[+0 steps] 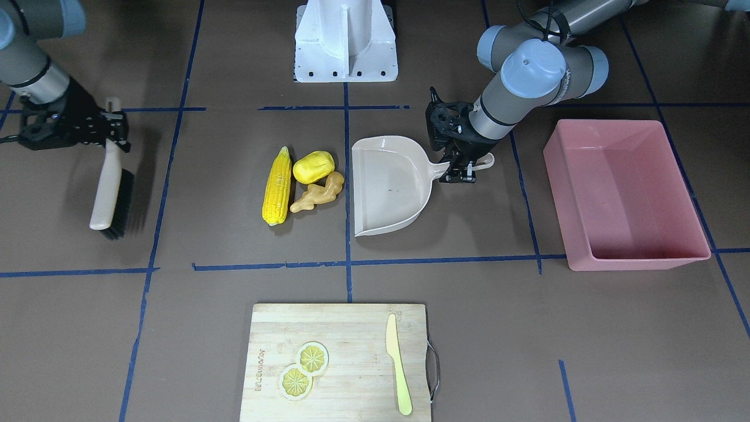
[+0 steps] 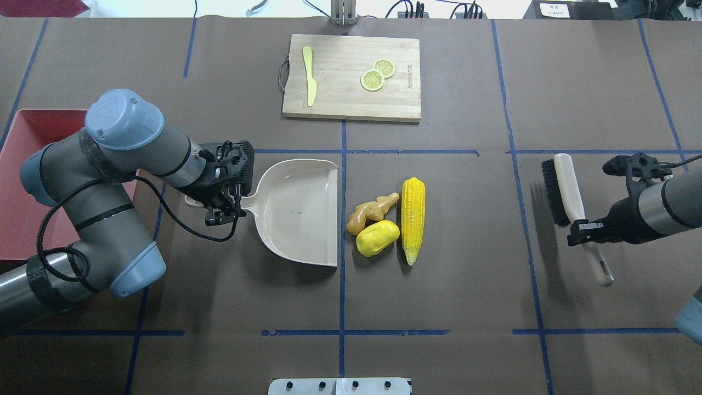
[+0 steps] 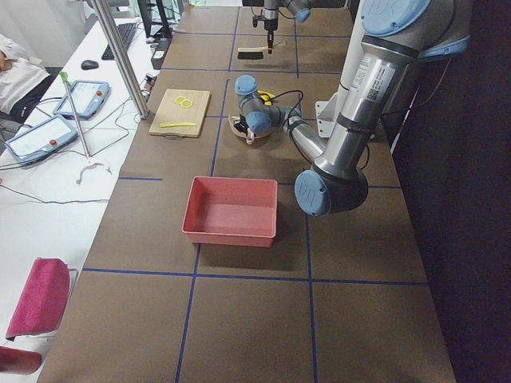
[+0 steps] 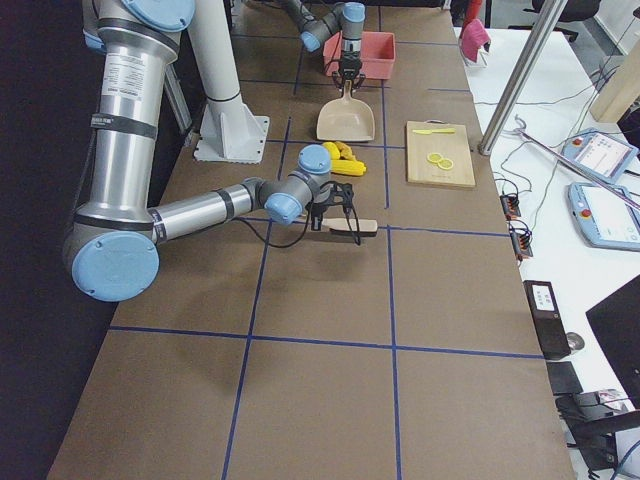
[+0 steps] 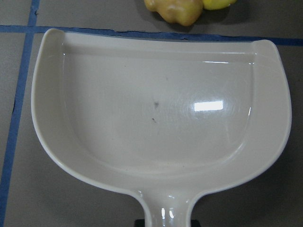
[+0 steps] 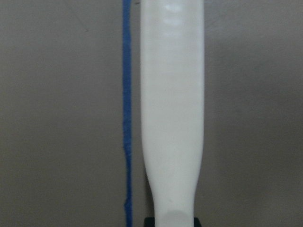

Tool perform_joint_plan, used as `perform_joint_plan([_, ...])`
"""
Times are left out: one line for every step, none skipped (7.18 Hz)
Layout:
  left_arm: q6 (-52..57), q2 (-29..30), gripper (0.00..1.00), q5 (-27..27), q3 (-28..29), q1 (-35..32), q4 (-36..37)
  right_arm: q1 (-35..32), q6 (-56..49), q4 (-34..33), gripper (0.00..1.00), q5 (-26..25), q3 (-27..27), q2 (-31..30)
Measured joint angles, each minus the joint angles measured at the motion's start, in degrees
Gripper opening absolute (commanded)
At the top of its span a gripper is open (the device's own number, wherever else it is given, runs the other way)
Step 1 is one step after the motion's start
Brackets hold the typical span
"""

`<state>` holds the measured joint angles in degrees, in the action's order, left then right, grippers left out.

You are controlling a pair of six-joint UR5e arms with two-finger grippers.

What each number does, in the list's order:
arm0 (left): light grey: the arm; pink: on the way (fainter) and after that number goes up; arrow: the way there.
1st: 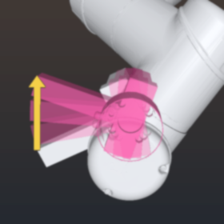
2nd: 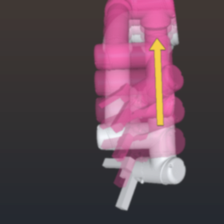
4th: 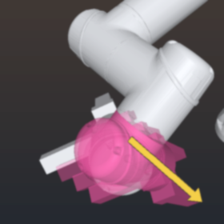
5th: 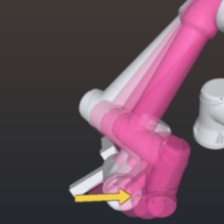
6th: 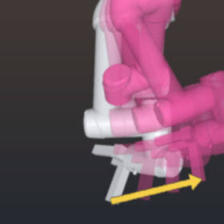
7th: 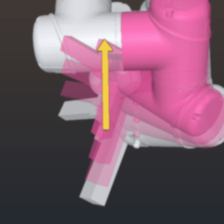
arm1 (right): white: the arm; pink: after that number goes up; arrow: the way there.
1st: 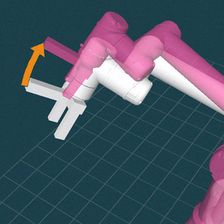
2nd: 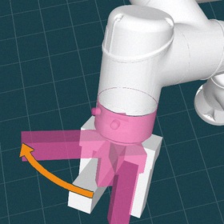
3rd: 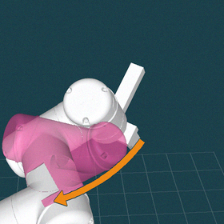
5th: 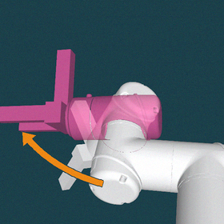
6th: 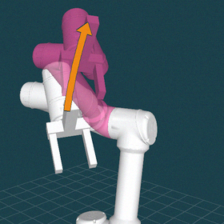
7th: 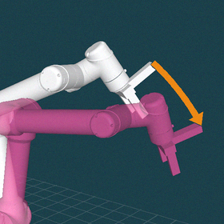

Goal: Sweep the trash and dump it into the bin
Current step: 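Lift the white brush with the right gripper and lower it behind the corn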

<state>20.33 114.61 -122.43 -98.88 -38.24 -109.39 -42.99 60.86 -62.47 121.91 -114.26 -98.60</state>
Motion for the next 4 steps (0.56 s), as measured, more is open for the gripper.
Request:
perform_joint_plan([0.0,0.0,0.01,0.0,0.0,0.0,0.0,2.5,3.3,-1.1,0.00,-0.9,-0.9,1.8])
perform_joint_plan([0.0,0.0,0.01,0.0,0.0,0.1,0.0,5.1,6.5,-1.5,0.00,-1.9,-1.2,3.7])
perform_joint_plan([0.0,0.0,0.01,0.0,0.0,0.1,0.0,7.9,9.5,-1.7,0.00,-3.4,-1.3,5.4])
perform_joint_plan([0.0,0.0,0.01,0.0,0.1,0.1,-0.1,10.5,11.7,-2.7,0.00,-4.7,-1.2,7.2])
